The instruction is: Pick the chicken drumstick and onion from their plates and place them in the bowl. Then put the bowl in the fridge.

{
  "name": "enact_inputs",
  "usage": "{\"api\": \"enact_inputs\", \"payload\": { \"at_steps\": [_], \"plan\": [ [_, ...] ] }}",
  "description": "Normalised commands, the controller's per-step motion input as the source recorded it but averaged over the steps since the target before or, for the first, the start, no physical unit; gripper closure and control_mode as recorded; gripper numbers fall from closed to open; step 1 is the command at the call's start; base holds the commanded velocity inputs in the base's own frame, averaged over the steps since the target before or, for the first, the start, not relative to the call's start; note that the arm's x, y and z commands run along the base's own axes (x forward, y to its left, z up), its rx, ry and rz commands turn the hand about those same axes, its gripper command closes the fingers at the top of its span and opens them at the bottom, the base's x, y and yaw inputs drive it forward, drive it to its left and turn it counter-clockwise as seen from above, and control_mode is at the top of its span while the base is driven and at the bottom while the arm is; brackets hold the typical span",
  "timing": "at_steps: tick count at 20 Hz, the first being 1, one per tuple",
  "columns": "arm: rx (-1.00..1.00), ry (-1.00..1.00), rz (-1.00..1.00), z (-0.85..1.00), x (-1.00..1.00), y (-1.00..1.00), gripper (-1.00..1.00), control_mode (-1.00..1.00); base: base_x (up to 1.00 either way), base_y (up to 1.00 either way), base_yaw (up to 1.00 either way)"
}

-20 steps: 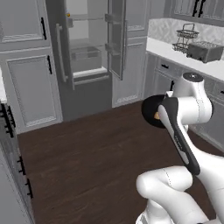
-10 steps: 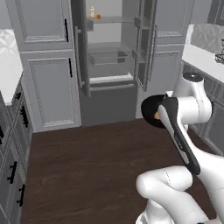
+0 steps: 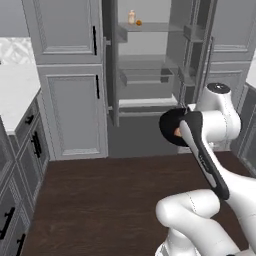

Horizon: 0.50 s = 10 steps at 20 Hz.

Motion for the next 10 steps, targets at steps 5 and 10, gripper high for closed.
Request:
{"api": "enact_inputs", "payload": {
  "at_steps": [5, 10],
  "plan": [
    [0.0, 0.0, 0.0, 0.0, 0.0, 0.0, 1.0, 1.0, 1.0, -0.08, -0.01],
    [0.0, 0.0, 0.0, 0.0, 0.0, 0.0, 1.0, 1.0, 0.87, -0.04, -0.34]
  ]
}}
